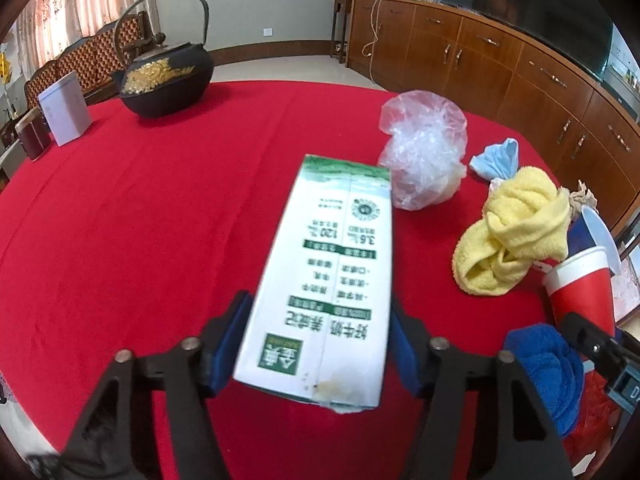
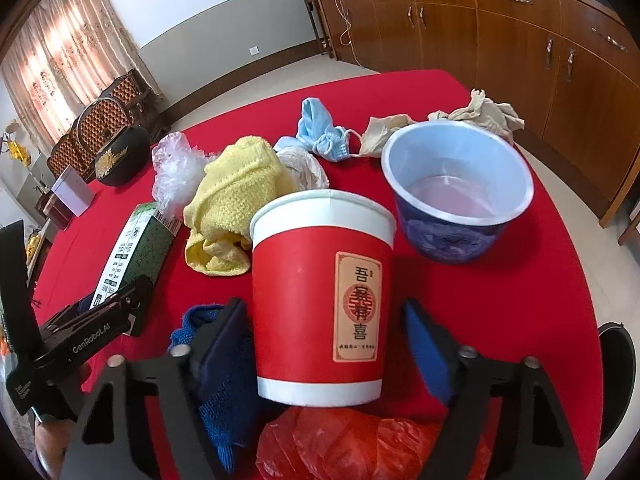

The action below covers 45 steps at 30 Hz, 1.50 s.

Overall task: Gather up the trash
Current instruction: 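Grasp the green-white carton with the left tool while the right tool grasps the red cup, then carry the green carton and red cup to the black bin and release both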

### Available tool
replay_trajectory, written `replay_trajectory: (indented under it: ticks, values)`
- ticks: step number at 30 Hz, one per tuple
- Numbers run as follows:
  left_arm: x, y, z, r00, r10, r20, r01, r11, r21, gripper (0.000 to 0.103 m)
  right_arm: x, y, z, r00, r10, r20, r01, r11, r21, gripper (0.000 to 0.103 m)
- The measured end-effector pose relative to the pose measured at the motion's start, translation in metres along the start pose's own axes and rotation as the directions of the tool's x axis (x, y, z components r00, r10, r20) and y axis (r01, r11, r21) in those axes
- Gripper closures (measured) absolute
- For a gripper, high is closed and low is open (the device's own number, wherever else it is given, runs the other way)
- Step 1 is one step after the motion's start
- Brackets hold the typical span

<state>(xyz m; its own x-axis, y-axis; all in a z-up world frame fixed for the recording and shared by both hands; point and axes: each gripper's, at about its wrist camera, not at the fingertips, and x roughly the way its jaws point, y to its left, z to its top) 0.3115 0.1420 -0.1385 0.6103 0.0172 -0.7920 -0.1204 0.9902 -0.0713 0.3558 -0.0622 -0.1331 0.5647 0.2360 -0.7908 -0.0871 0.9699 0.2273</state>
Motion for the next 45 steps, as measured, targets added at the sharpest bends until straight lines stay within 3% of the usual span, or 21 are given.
replay_trajectory:
  ticks: [1,11,24,33,45]
  values:
    - [0.000,-0.001,0.000,1.000,0.000,0.002,0.000,1.000,0.002,0.042,0.001,0.000,0.000,1.000,0.002,-0.003,-0.002,1.000,-0.001,0.037]
    - [-0.022,0.007,-0.005,0.997,-0.034,0.068,0.034,0.999,-0.001,0.049,-0.013,0.008,0.000,0.998,0.021,0.051,-0.020,0.999,-0.026,0.042]
    - [-0.088,0.004,-0.024,0.988,-0.084,0.128,0.084,0.996,0.003,0.049,-0.083,0.008,-0.011,0.989,0.055,0.135,-0.047,0.997,-0.062,0.042]
    - [-0.128,-0.031,-0.036,0.975,-0.165,0.150,0.160,0.986,0.048,0.049,-0.140,-0.017,-0.030,0.981,0.035,0.188,-0.028,0.999,-0.041,0.042]
    - [-0.151,-0.107,-0.059,0.947,-0.296,0.125,0.274,0.947,0.165,0.049,-0.200,-0.092,-0.068,0.974,-0.066,0.216,0.055,0.997,0.055,0.042]
